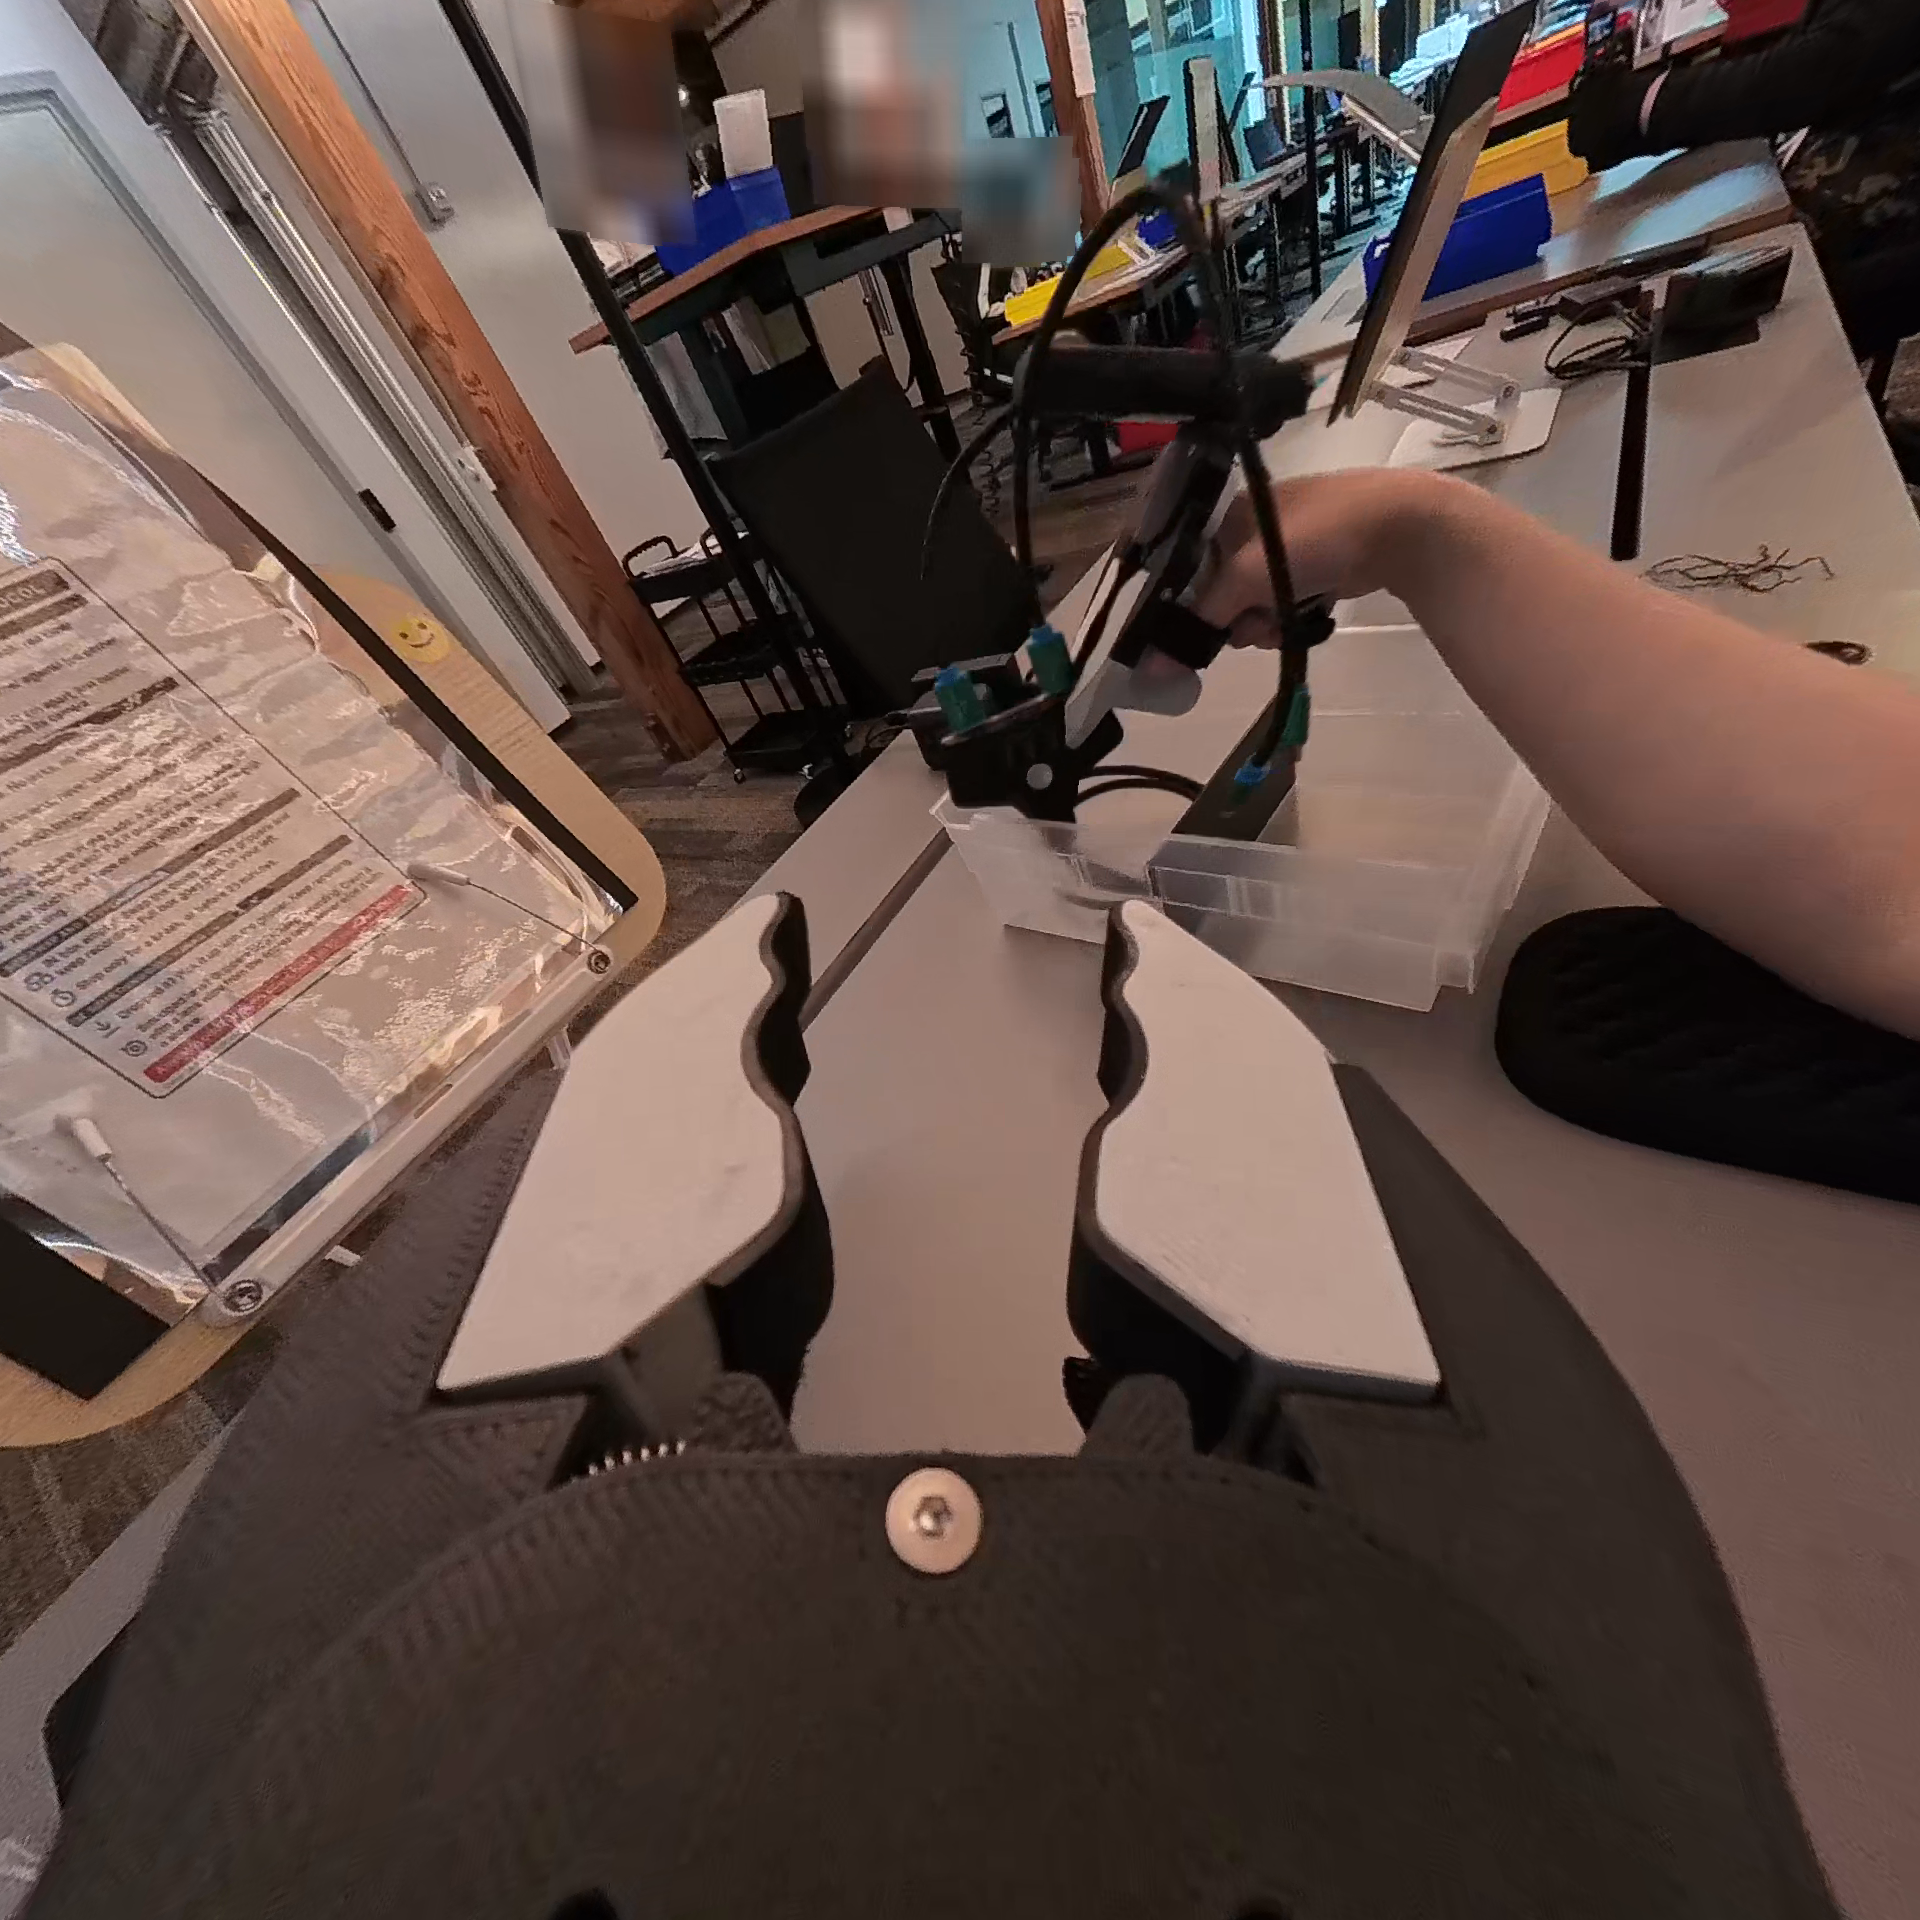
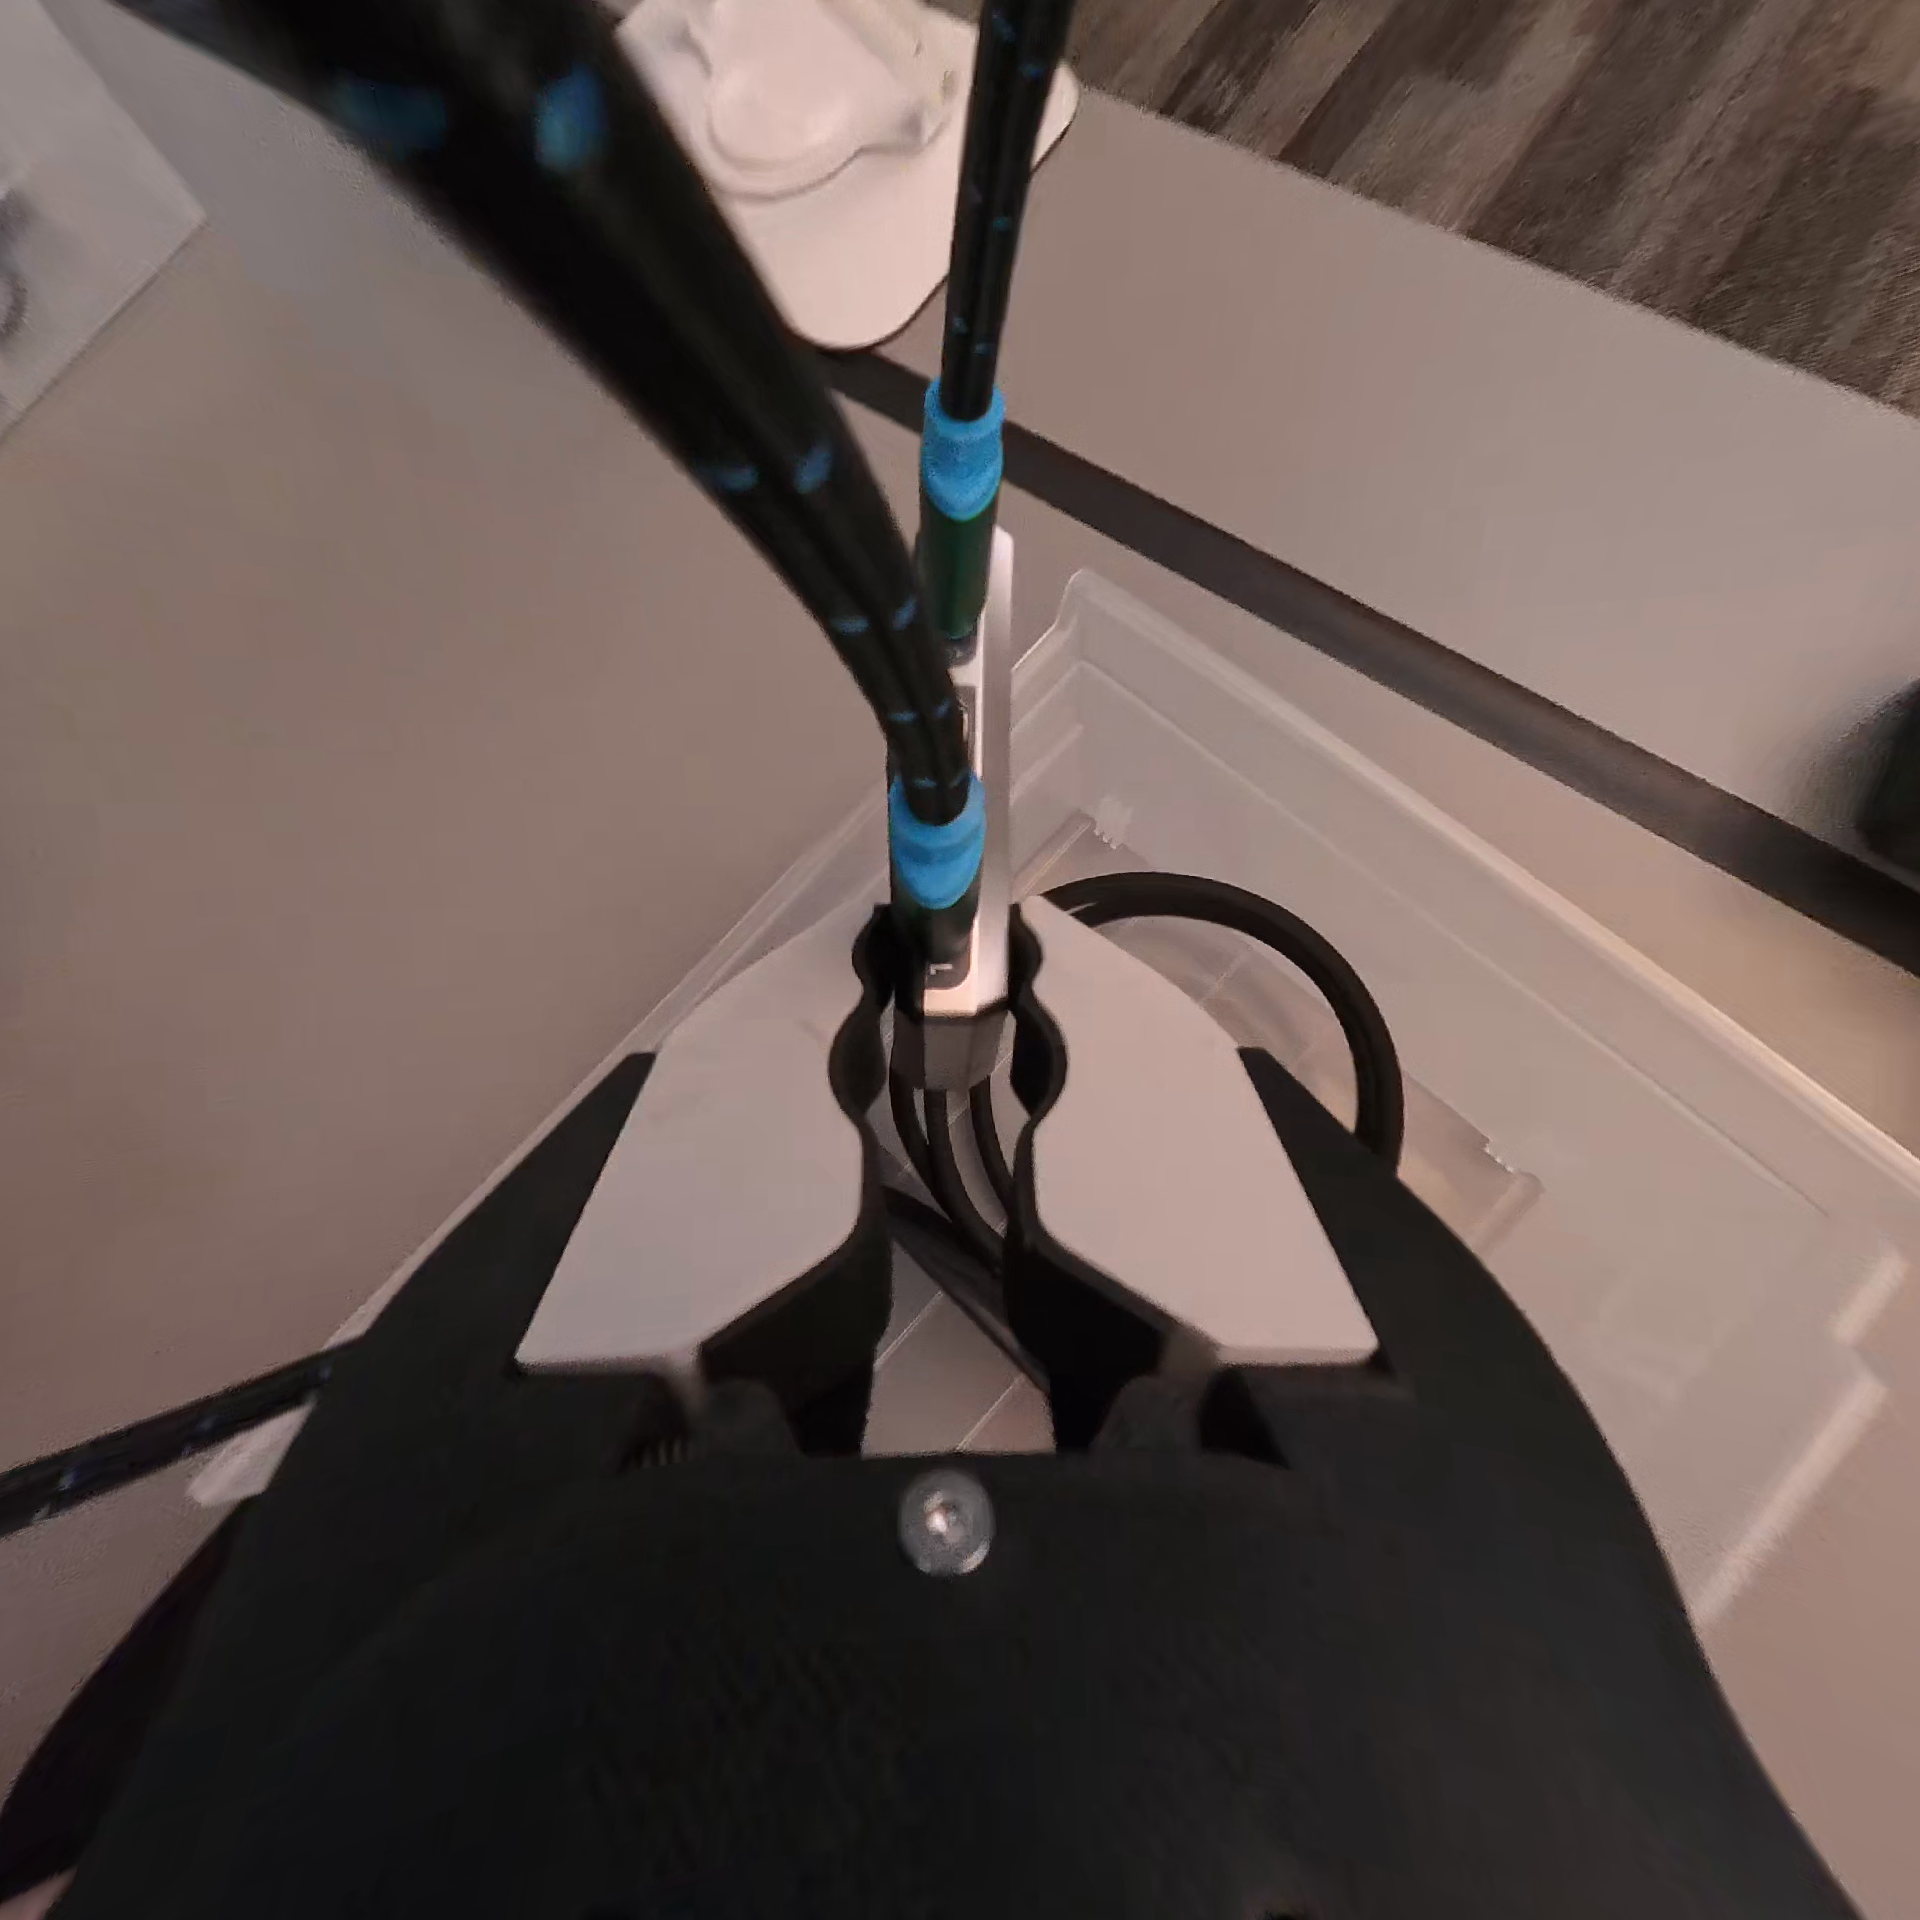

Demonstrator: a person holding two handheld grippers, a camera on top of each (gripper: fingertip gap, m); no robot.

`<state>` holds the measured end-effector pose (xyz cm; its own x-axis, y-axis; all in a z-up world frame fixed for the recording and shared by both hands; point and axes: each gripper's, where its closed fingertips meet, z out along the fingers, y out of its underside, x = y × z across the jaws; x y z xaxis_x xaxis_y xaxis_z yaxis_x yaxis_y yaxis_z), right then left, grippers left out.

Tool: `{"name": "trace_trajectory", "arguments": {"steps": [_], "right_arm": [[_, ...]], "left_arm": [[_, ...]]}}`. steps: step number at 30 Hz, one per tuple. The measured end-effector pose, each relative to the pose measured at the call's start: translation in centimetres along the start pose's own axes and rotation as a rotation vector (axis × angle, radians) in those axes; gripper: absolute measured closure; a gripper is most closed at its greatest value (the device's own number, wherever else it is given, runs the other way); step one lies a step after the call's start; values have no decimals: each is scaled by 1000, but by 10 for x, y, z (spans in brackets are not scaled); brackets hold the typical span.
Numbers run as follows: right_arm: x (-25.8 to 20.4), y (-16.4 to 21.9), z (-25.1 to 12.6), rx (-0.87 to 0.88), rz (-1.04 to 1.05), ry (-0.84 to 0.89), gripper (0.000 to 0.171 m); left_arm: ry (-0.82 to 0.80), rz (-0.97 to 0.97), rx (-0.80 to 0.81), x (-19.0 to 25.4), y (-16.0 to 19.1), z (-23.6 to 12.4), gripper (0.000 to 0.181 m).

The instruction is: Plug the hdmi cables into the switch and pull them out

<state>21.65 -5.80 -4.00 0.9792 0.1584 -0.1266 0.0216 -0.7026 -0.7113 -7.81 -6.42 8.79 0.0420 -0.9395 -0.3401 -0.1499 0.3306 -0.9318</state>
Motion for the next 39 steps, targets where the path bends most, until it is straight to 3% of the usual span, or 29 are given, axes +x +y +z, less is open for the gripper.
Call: {"name": "trace_trajectory", "arguments": {"steps": [5,9,14,18,23,32,35,39], "right_arm": [[7,1,2,19,-76,-38,149],[-3,-6,-10,26,-353,-5,148],[-12,-12,-6,-111,-432,-19,149],[-11,-18,-5,-186,-501,-156,149],[0,-21,-1,-137,-525,-263,148],[46,11,8,36,-277,-278,143],[55,29,2,-121,-255,-189,132],[57,79,-25,-520,-104,-165,136]], "left_arm": [[4,15,-22,1,5,3,127],[22,7,-44,3,11,8,127],[34,19,-100,7,25,17,127],[42,7,-112,7,30,22,127],[47,8,-125,9,34,25,129],[98,75,-140,24,40,30,150],[112,73,-158,27,44,32,151],[122,65,-163,28,46,34,151]]}}
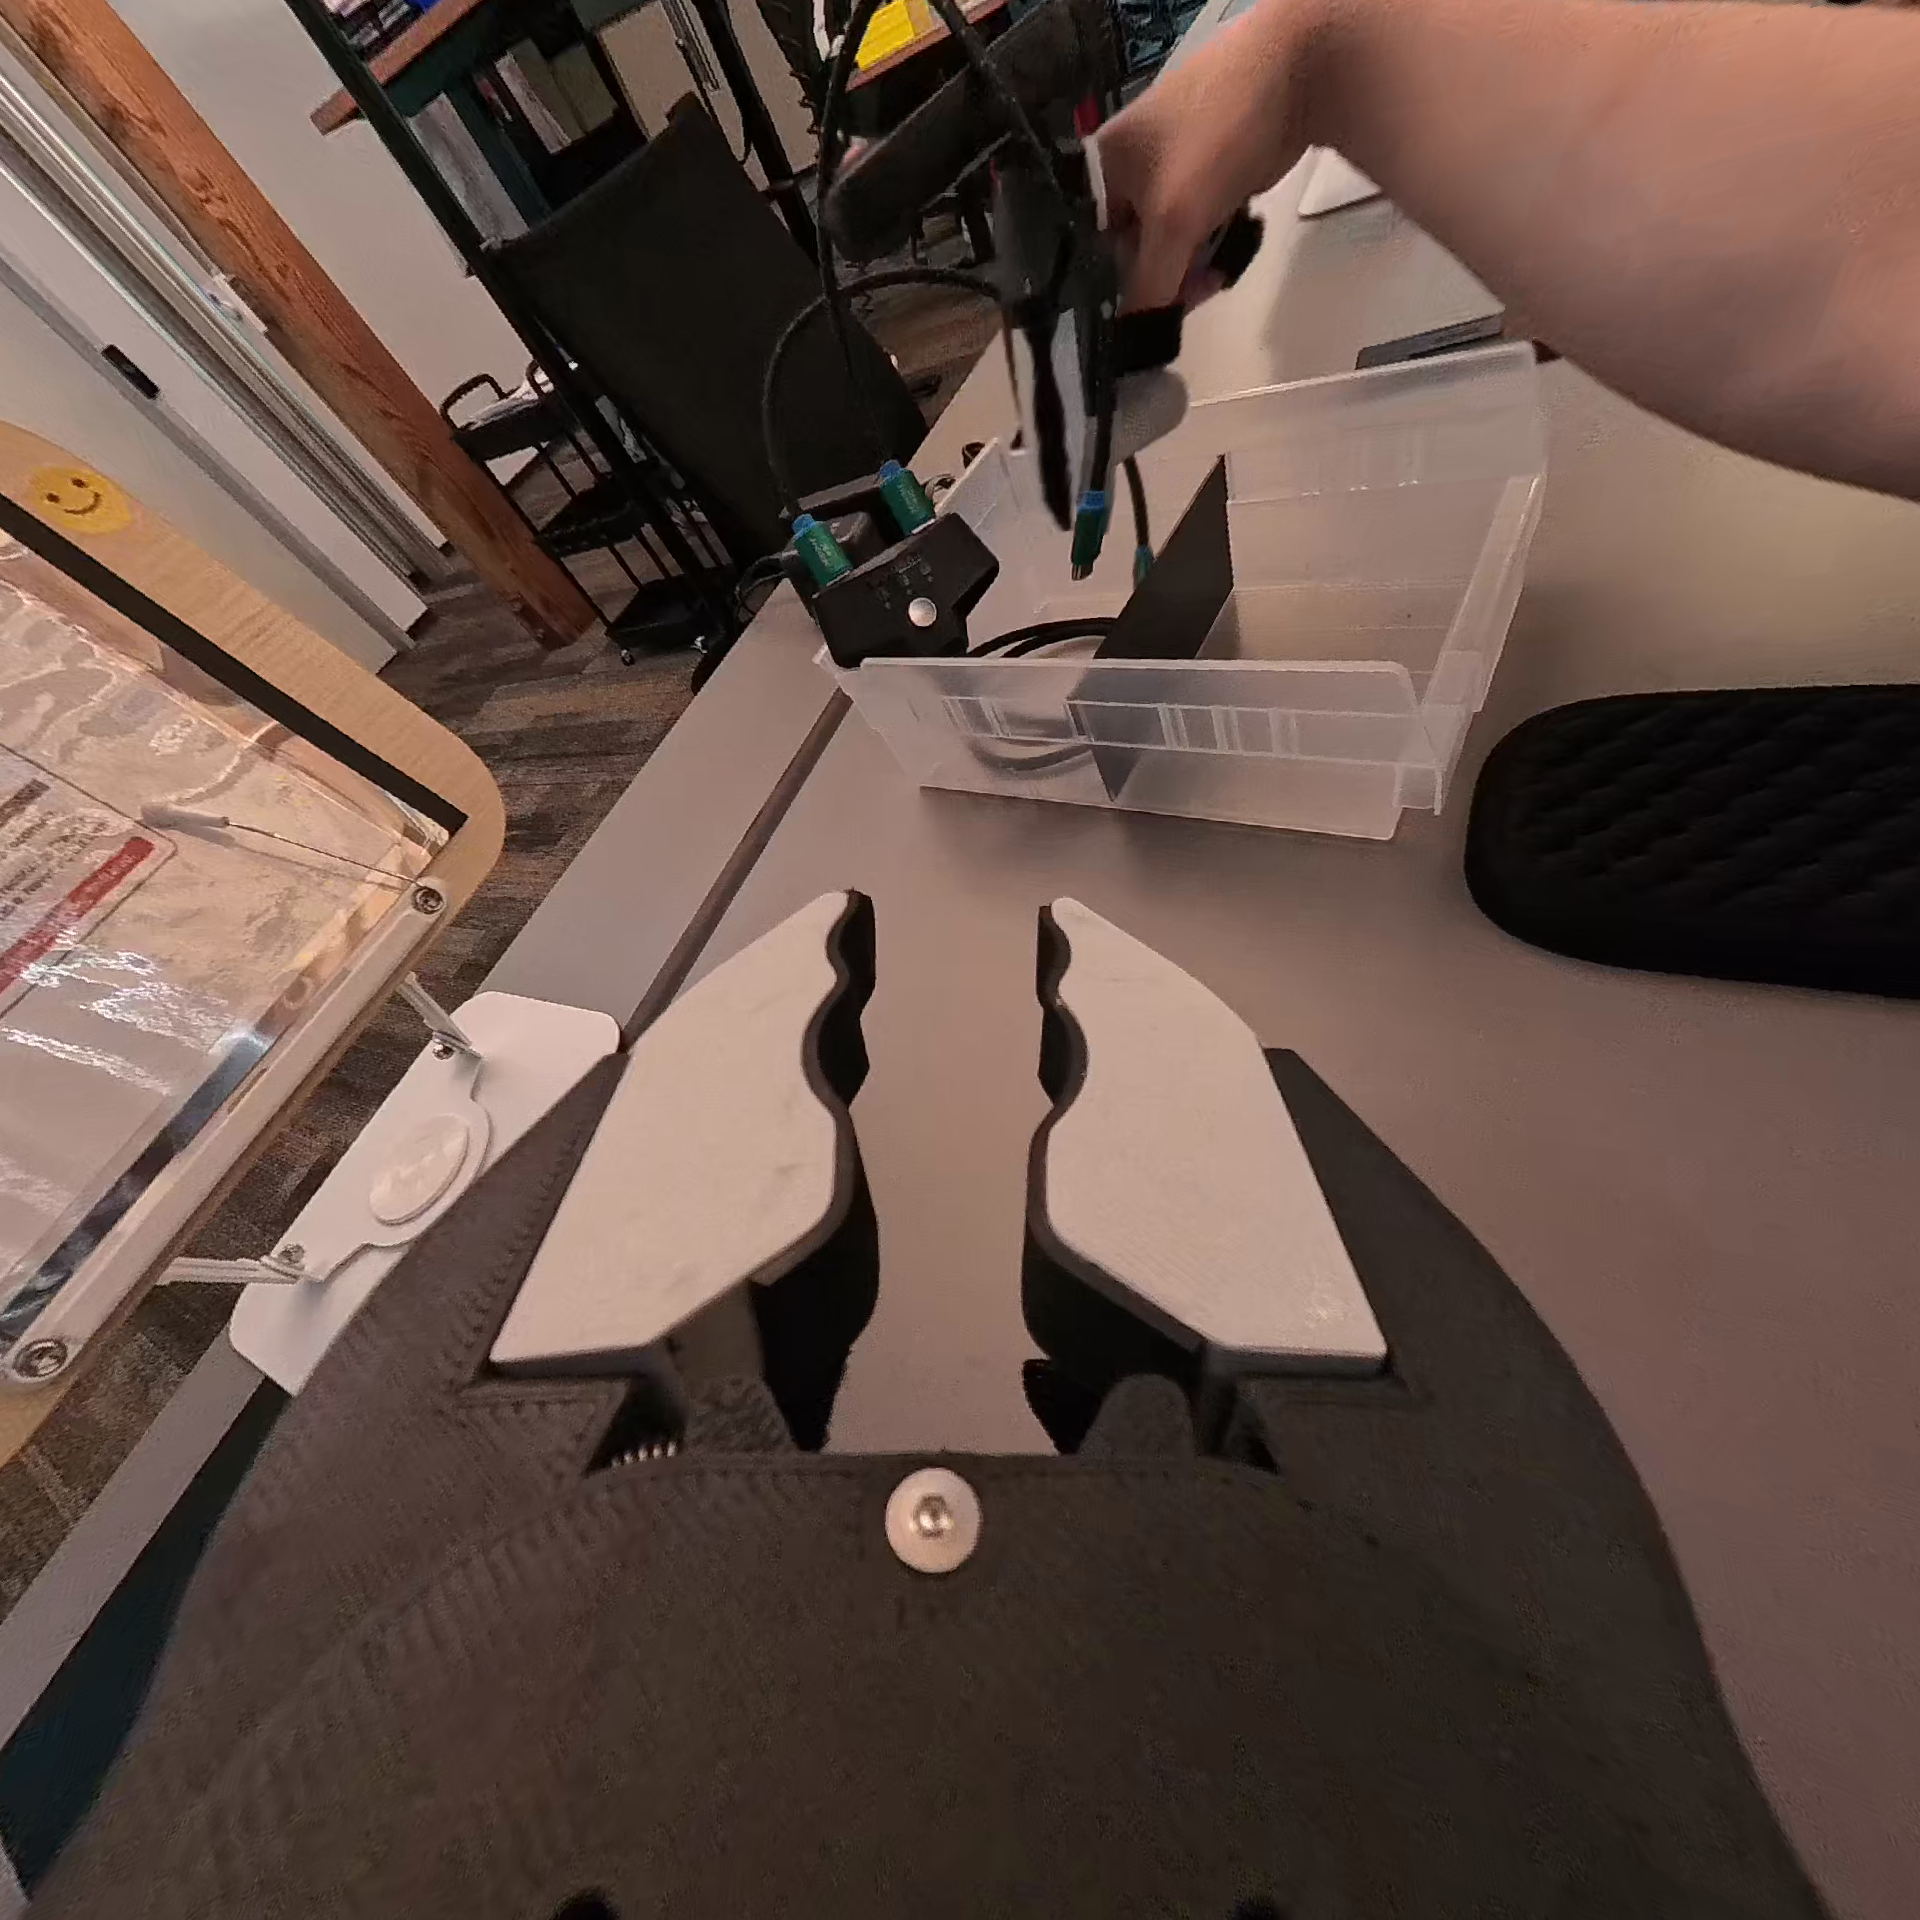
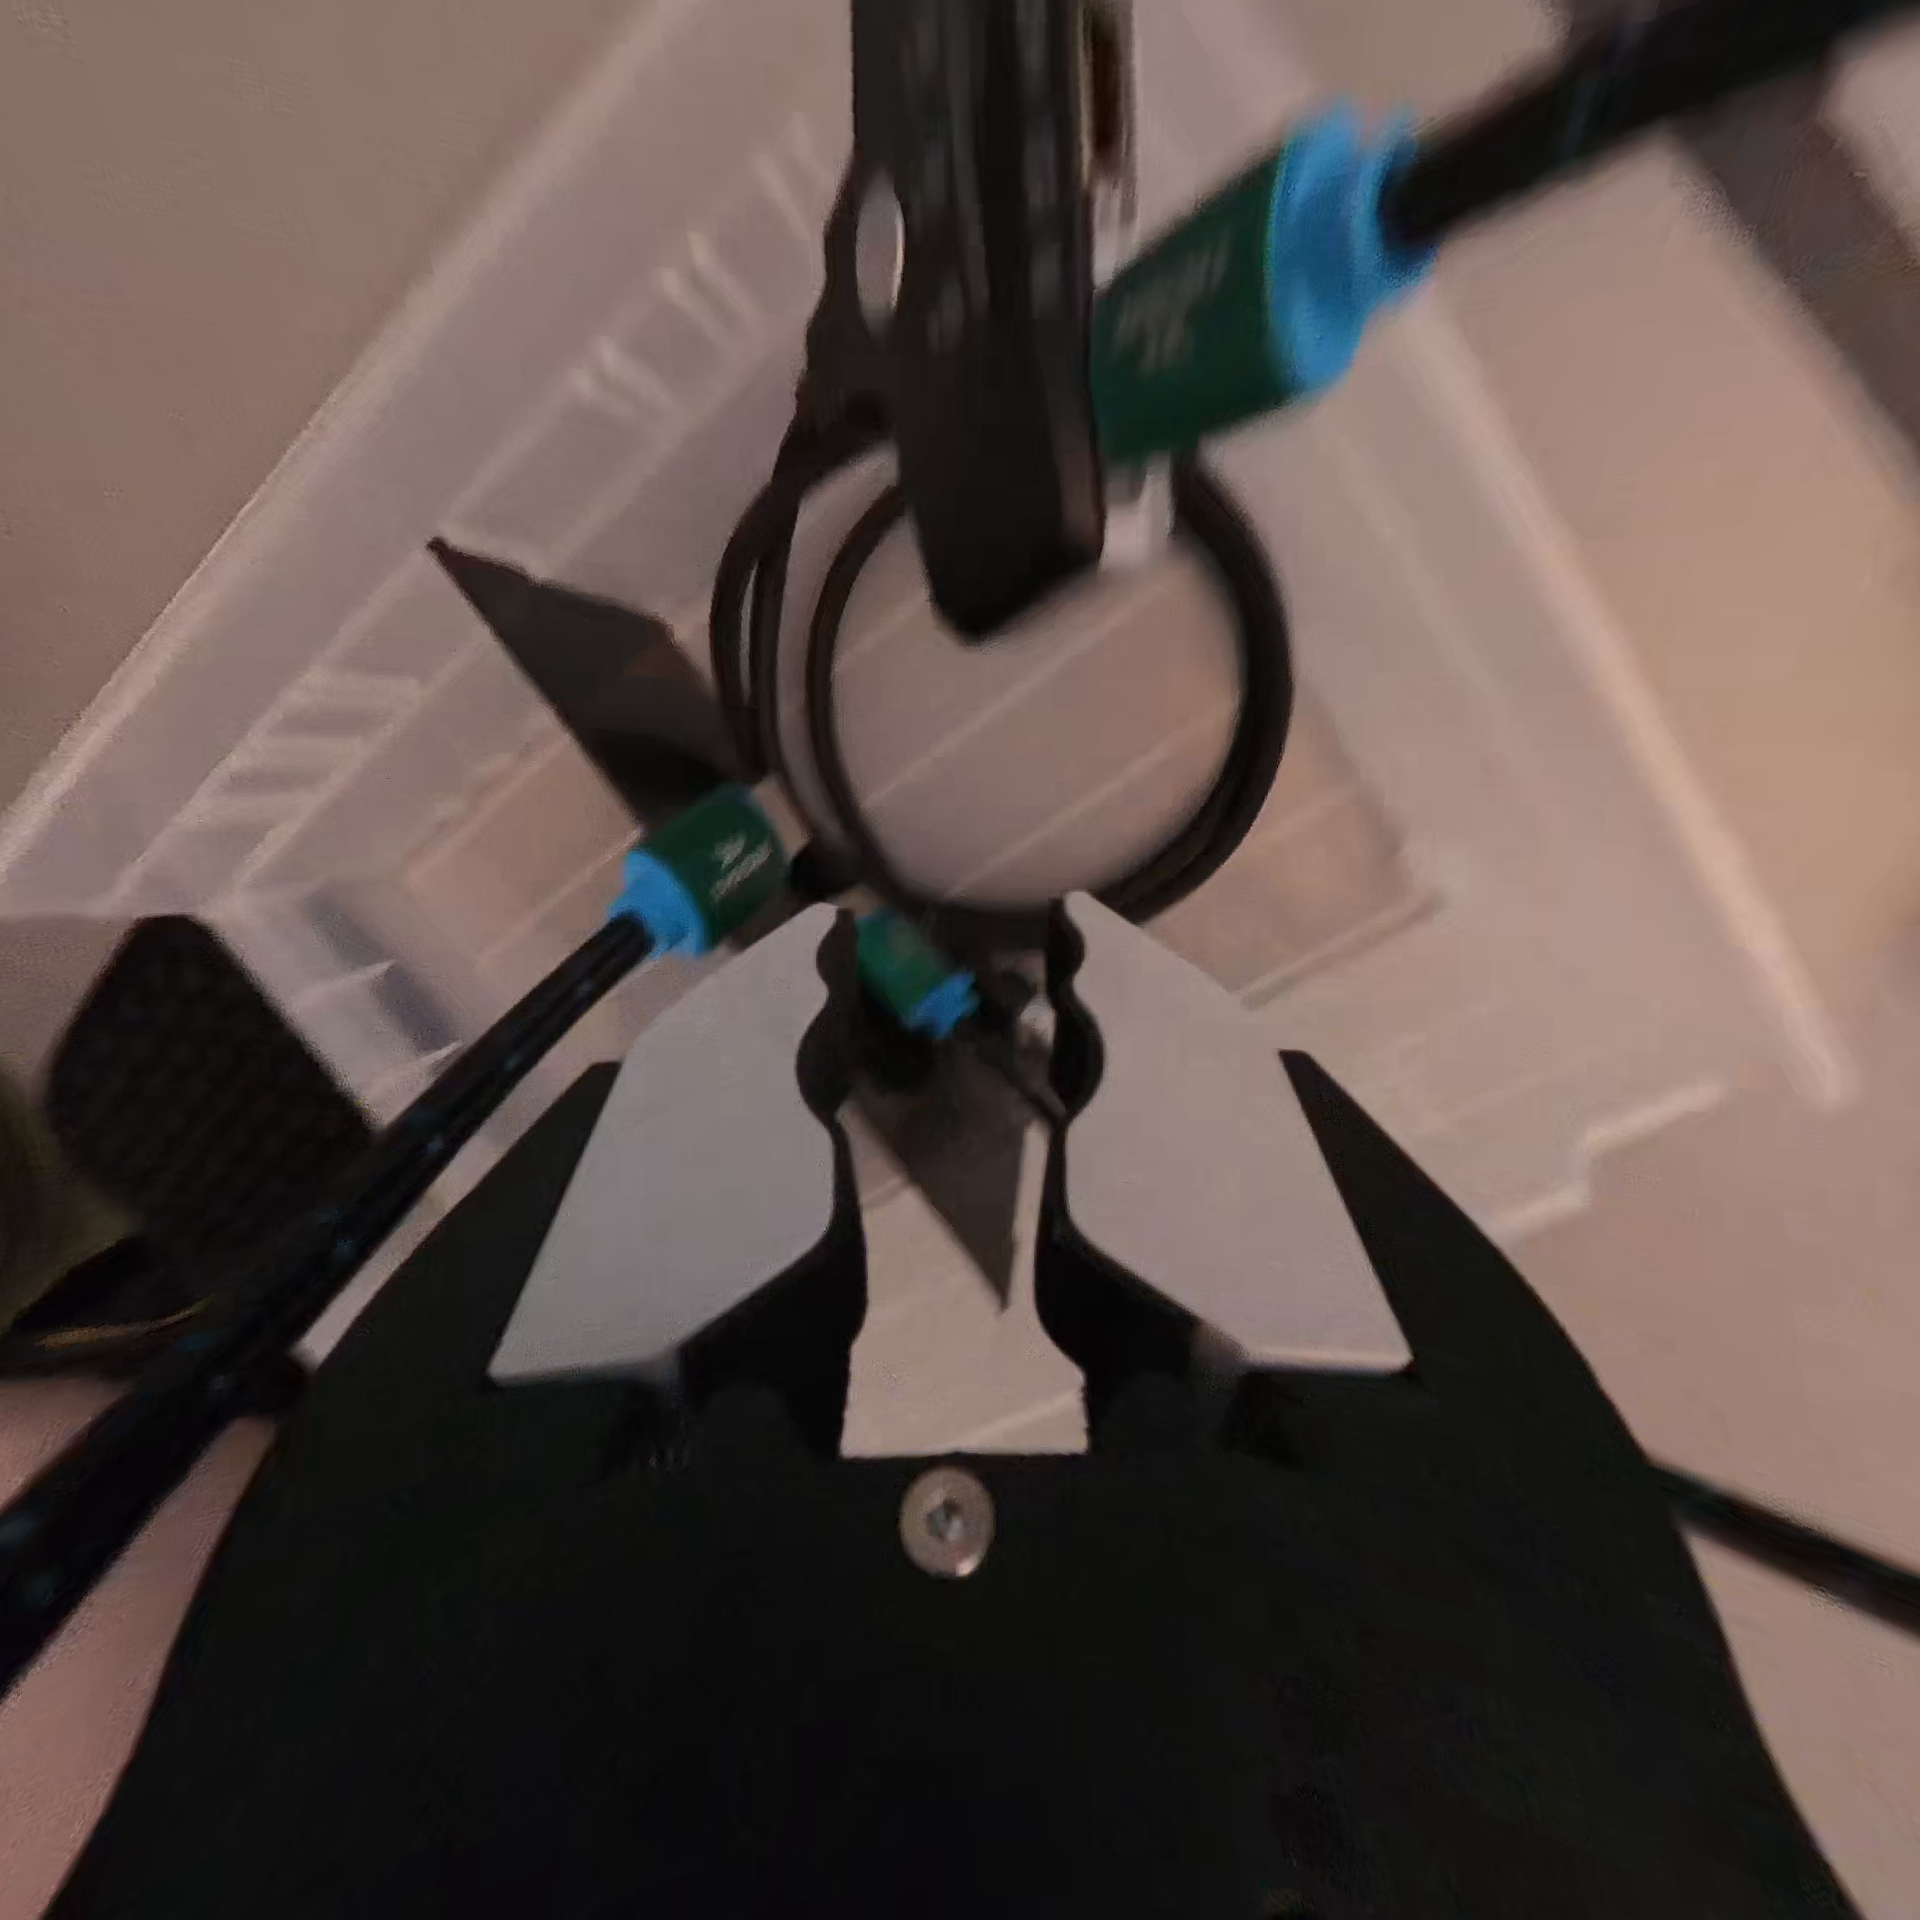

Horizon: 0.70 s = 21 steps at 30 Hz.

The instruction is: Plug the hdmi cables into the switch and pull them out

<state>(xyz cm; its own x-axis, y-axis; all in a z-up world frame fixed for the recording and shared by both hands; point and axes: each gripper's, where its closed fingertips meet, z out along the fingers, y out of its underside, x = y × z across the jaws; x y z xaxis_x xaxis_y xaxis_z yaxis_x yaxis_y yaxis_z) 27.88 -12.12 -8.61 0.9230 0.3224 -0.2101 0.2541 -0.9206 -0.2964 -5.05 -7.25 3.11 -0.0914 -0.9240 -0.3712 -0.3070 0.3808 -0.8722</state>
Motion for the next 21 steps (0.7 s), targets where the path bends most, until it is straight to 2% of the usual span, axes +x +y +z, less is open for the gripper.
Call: {"name": "trace_trajectory", "arguments": {"steps": [1,6,10,13,18,21], "right_arm": [[-7,8,-2,-25,44,-36,145],[-20,26,-14,129,122,-39,143],[-23,69,-13,60,215,8,141],[-31,84,-20,116,245,16,145],[-43,96,-58,237,276,217,142],[-60,77,-100,367,218,411,140]], "left_arm": [[-1,2,-1,0,0,0,151],[-7,8,14,1,-7,-6,151],[-6,22,26,4,-14,-9,151],[-16,47,31,5,-19,-15,151],[-62,40,88,-6,-37,-35,149],[-110,1,123,-24,-47,-57,145]]}}
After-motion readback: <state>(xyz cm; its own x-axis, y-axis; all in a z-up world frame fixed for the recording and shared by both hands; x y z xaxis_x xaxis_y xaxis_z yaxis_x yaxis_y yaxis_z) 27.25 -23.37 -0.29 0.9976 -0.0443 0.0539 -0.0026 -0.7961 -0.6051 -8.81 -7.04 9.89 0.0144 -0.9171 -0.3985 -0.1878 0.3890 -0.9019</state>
